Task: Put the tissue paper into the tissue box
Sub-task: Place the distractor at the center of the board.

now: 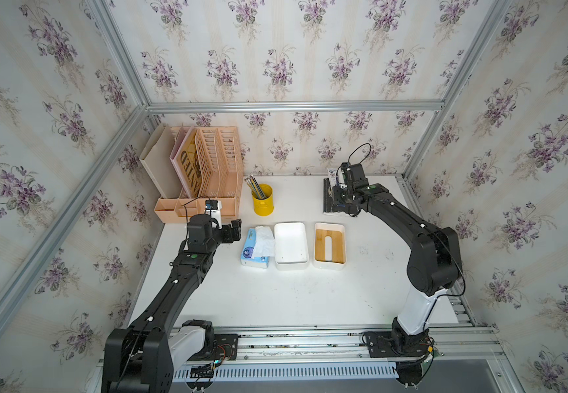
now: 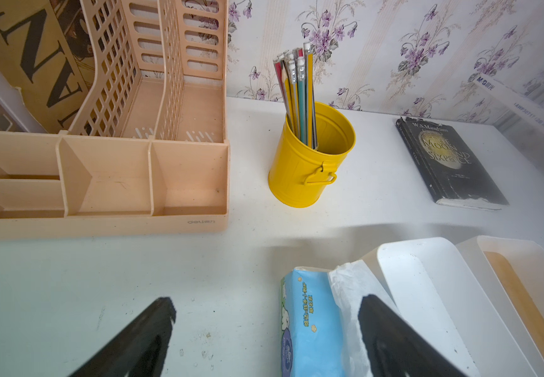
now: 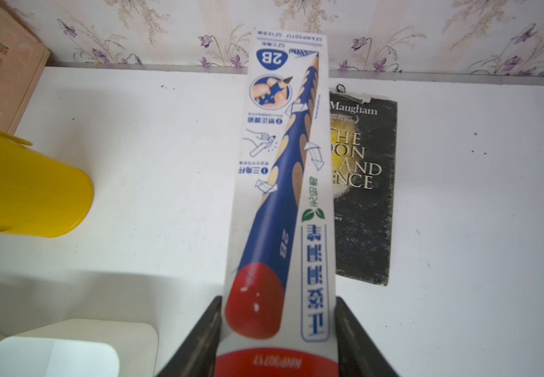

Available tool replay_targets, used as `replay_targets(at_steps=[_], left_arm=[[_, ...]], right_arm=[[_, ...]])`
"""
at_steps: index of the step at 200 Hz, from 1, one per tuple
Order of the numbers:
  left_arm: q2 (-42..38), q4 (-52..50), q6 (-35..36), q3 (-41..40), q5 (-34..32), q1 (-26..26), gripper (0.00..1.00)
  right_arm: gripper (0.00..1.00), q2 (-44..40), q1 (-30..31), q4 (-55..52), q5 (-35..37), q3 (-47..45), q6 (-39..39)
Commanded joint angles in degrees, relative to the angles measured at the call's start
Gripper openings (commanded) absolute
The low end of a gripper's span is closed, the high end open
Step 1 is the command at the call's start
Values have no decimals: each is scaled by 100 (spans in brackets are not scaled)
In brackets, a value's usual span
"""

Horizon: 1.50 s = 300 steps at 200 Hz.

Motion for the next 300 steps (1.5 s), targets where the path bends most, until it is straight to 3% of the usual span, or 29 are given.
replay_targets(at_steps=[1,156,300], left_arm=[[22,64,-29,64,83,-5,93],[185,92,-60,103,285,-5,92],[584,50,-95,277,513,-100,92]], right_arm=[[48,-29,-147,300,-94,-64,69],[48,1283,-672,601,260,486,-154],[47,1855,-937,926,-49,669,-182]])
